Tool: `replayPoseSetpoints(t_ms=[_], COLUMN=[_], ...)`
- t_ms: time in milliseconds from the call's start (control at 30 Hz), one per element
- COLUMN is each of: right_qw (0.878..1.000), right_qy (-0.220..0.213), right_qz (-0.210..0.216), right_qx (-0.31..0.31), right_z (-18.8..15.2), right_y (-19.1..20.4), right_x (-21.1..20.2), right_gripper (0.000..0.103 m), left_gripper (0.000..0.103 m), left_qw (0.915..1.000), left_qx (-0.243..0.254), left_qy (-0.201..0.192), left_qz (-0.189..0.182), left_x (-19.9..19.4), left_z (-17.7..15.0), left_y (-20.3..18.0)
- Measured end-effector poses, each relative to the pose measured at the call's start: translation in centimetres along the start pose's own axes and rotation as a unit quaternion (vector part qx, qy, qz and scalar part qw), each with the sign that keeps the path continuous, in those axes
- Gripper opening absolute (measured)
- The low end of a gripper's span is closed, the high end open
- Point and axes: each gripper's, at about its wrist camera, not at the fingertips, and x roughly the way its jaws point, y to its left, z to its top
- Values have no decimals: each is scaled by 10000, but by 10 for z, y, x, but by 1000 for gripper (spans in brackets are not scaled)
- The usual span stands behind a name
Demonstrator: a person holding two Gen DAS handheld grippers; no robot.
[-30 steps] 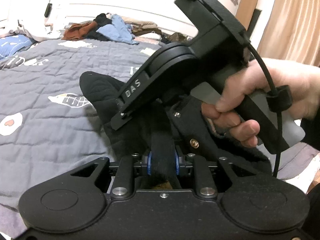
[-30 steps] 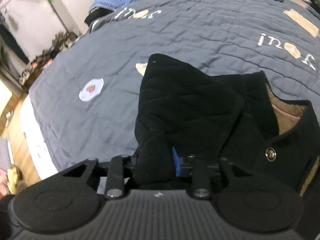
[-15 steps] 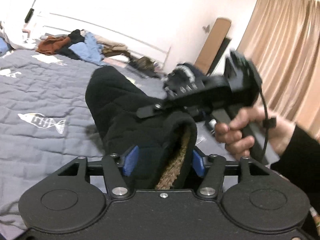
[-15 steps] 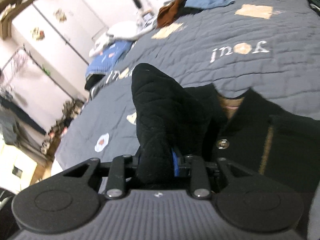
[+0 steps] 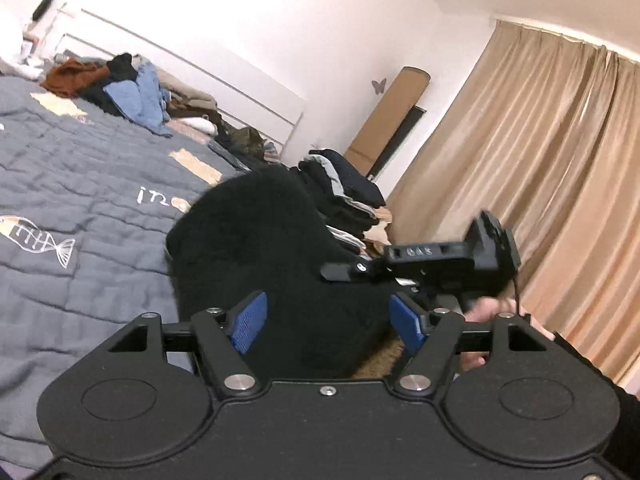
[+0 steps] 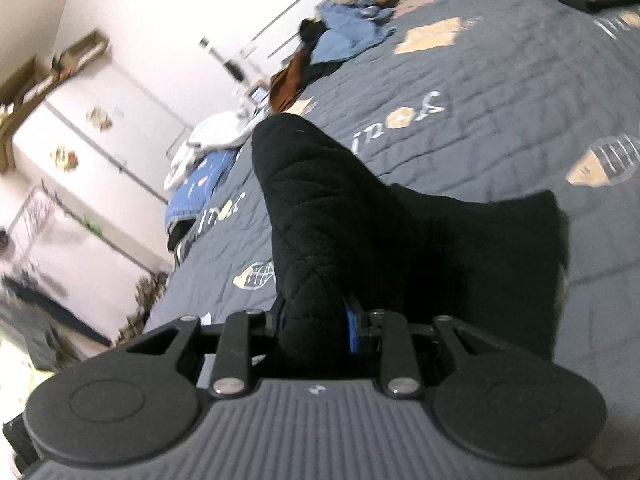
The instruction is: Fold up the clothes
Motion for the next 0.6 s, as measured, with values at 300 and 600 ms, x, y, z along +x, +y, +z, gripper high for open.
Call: replayPoseSetpoints(t_ms=[300,600], right_qw=[9983,9989], right_qy=[-147,296], right_qz=[-99,-231], right_qx=[561,279], right_z=[-27,-38], right_y=[-75,-94], right_x=[-5,-9], right_gripper=[29,48], left_gripper=[67,67], left_qw=[9971,9825], left_qx=[517,1010], left_qy=[474,1271], left_qz=[291,917], left_x=[28,63], left_z=[-17,-44], left_y=[-17,-23])
